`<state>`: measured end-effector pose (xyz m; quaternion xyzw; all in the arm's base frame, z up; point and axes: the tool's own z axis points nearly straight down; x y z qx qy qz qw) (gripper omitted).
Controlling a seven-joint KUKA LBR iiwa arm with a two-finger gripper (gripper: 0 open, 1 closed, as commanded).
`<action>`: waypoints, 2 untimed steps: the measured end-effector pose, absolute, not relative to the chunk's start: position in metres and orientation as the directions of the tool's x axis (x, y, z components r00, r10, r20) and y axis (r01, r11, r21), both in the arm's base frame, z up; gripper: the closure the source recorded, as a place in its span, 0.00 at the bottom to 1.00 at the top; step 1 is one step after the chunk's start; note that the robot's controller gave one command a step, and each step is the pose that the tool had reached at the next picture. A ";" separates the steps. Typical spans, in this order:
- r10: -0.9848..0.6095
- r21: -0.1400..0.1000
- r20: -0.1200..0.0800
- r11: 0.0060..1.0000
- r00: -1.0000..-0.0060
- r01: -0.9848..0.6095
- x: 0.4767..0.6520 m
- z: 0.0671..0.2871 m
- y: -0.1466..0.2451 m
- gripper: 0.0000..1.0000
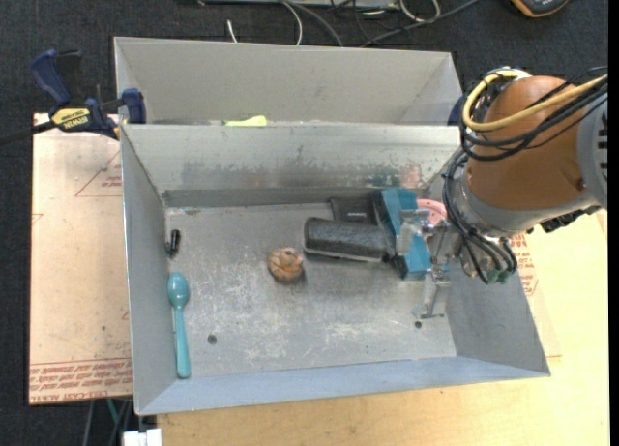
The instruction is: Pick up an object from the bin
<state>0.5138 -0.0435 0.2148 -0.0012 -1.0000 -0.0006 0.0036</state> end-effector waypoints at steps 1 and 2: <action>0.000 0.000 -0.001 1.000 -1.000 0.000 0.515 0.219 -0.043 0.00; 0.021 0.002 -0.006 1.000 -1.000 0.021 0.565 0.135 -0.022 0.00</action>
Offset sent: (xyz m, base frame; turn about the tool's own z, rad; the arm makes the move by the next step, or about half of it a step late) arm 0.0824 0.0356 -0.1448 0.0358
